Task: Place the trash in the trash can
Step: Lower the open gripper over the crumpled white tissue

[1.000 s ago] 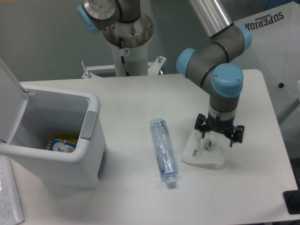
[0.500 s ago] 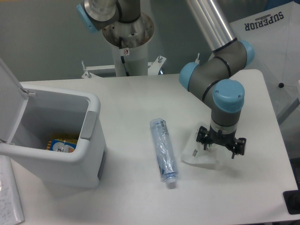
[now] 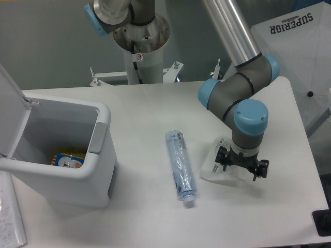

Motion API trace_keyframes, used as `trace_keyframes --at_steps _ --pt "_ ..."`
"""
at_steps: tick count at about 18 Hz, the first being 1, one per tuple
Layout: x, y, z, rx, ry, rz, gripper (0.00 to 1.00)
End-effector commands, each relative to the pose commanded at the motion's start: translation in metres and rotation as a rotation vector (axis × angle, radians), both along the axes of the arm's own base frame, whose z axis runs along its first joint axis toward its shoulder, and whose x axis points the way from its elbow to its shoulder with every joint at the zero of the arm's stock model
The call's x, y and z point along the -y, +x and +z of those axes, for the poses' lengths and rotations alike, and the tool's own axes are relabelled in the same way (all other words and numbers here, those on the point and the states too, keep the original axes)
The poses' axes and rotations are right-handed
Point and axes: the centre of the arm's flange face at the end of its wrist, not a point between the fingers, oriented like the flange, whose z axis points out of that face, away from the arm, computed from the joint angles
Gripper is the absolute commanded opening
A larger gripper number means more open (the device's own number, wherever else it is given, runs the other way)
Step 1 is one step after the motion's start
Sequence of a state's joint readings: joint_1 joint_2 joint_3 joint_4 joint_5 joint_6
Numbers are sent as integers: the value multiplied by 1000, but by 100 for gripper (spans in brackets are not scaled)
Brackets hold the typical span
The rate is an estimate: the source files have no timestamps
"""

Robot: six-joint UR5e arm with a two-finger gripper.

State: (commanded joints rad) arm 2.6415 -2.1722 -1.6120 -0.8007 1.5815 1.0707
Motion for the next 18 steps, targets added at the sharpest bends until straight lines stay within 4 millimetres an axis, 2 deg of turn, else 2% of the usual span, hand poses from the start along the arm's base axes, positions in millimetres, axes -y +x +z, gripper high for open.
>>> trace_keyframes --at_steps 2,3,4,5,6,8,9,11,14,16,18 --pt "-2 8 -4 10 -7 -10 100" --pt "-5 11 -5 11 -8 -18 97" --pt "-5 11 -5 17 -11 -18 77" --pt "-6 13 -5 17 -13 -20 46" --pt "-8 15 -5 19 -12 -20 28" --pt "-7 16 -7 23 -12 -17 5" --pt "-8 15 -6 19 -10 -15 0" --pt "-8 15 -2 20 0 -15 0" --pt "-2 11 15 -1 17 -3 0" --pt "-2 10 17 3 31 2 0" --pt "3 4 34 -3 75 38 0"
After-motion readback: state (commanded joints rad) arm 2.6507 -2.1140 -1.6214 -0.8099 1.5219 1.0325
